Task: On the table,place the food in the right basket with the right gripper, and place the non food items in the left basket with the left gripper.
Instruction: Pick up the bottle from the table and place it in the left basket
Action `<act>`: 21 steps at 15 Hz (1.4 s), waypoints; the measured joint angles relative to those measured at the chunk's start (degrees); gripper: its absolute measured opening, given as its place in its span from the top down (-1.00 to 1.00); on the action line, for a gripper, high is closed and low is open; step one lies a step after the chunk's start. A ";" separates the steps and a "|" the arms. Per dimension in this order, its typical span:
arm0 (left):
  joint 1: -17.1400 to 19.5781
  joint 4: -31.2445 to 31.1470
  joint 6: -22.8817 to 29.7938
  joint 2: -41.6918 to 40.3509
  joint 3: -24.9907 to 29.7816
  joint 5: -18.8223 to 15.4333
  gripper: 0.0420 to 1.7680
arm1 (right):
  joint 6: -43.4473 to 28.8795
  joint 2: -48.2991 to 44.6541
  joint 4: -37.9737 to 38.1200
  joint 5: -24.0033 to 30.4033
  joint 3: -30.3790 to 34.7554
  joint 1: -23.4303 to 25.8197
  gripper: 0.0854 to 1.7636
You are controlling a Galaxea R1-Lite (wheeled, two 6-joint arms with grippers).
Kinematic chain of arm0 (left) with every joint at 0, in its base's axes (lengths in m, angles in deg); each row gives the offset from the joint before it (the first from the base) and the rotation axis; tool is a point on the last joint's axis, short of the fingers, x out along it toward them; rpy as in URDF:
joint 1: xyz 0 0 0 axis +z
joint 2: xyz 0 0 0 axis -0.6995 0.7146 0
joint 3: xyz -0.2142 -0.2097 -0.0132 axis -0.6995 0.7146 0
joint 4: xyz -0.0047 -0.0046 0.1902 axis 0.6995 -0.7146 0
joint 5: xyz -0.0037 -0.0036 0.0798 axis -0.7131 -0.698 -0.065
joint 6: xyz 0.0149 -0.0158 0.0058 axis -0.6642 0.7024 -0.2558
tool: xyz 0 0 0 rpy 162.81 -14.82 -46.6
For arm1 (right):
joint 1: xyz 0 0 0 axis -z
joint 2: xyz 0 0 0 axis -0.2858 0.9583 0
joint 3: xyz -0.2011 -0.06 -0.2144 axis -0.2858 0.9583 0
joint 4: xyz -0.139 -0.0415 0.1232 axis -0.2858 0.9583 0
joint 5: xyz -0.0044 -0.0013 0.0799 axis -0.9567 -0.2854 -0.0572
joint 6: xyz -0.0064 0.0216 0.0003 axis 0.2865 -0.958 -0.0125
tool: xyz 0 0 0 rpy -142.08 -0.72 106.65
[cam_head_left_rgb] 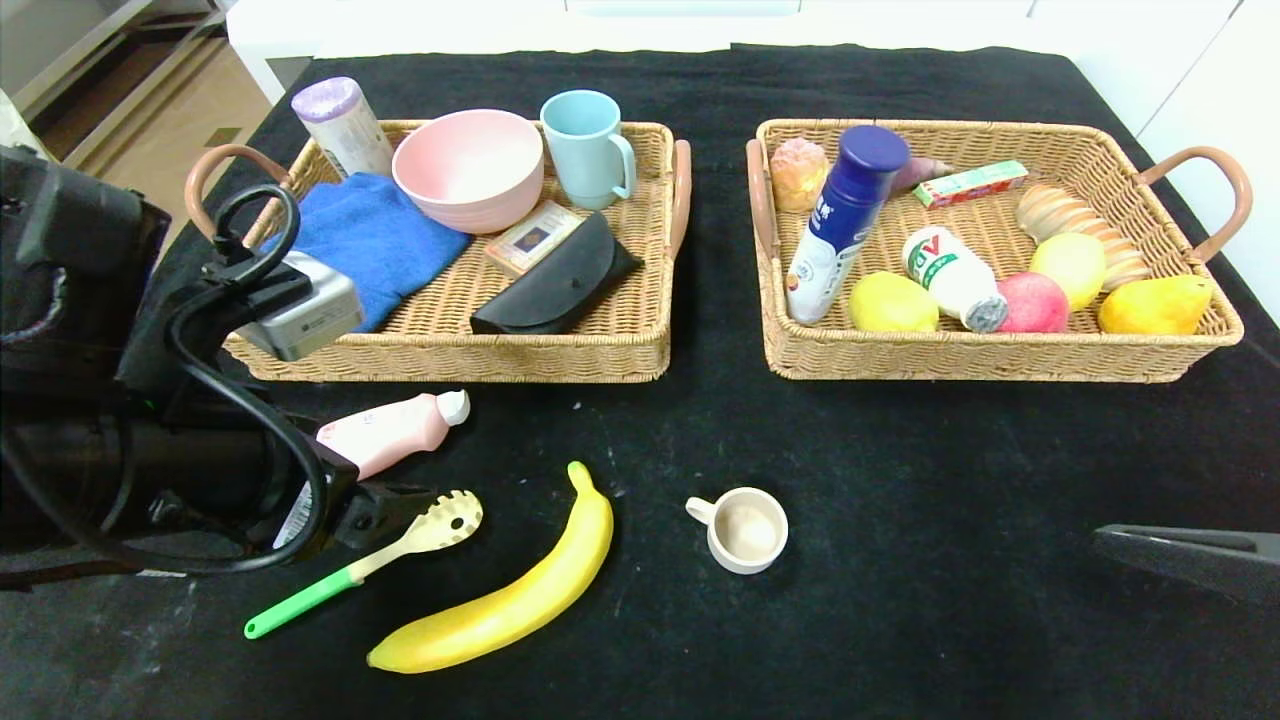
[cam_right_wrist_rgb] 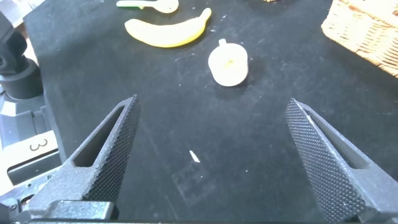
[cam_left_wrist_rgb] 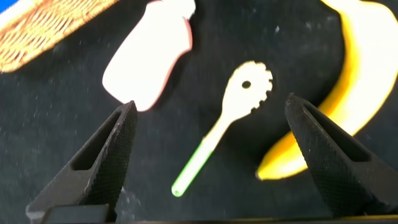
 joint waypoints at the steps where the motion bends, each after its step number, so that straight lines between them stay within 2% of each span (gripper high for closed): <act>1: 0.28 -0.05 0.02 1.22 -0.71 0.22 -0.94 | -0.01 -0.02 0.00 -0.02 -0.04 0.11 -0.93; 2: 0.96 0.00 0.02 2.57 -1.45 1.07 -0.94 | 0.00 -0.06 0.00 0.00 -0.06 0.24 -0.93; 4: 1.73 0.52 0.13 5.08 -2.58 6.06 -0.94 | 0.00 -0.24 0.00 -0.02 -0.15 0.48 -0.93; 6: 1.99 0.88 0.44 6.55 -3.13 6.95 -0.94 | 0.00 -0.33 0.01 -0.02 -0.17 0.55 -0.93; 10: 2.34 0.63 -0.37 7.39 -3.41 5.90 -0.94 | 0.00 -0.24 0.01 -0.02 -0.04 0.57 -0.94; 13: 4.33 0.50 -2.06 7.67 -4.24 5.68 -0.94 | 0.00 -0.17 0.01 -0.02 0.05 0.57 -0.94; 18: 7.53 0.59 -3.85 8.34 -4.73 0.05 -0.94 | -0.01 0.02 0.01 -0.02 0.09 0.57 -0.94; 21: 8.90 0.88 -3.89 9.46 -5.23 -0.09 -0.94 | 0.00 0.09 0.09 -0.02 0.09 0.57 -0.94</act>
